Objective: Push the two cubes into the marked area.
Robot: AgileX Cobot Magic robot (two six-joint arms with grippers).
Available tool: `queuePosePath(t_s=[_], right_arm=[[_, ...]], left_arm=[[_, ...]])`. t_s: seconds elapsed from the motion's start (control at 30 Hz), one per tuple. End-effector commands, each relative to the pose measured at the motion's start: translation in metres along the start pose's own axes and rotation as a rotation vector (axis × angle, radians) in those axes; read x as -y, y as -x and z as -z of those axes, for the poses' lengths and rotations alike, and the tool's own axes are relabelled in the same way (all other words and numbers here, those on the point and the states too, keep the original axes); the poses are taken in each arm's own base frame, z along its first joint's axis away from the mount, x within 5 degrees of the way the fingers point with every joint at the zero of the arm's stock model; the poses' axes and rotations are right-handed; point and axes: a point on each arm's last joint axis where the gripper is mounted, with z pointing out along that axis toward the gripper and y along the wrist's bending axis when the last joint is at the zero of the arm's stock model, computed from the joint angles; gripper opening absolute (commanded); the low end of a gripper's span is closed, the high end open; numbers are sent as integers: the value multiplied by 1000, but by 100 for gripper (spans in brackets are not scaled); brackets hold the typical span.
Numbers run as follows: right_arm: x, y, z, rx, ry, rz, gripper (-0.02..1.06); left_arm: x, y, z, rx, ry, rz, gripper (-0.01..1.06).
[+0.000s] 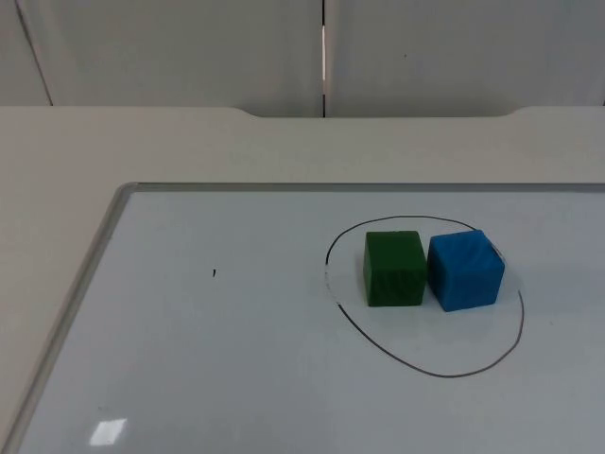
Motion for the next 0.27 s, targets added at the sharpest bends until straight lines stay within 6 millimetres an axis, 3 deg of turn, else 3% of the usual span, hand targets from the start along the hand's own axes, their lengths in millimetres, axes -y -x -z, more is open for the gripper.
queuePosePath(t_s=[0.0,0.23], right_arm=[[0,0,0,6,-6,1,105],[0,0,0,6,-6,1,105]], left_arm=[[0,-1,-1,8,44,25,105],[0,0,-1,10,127,70,105]])
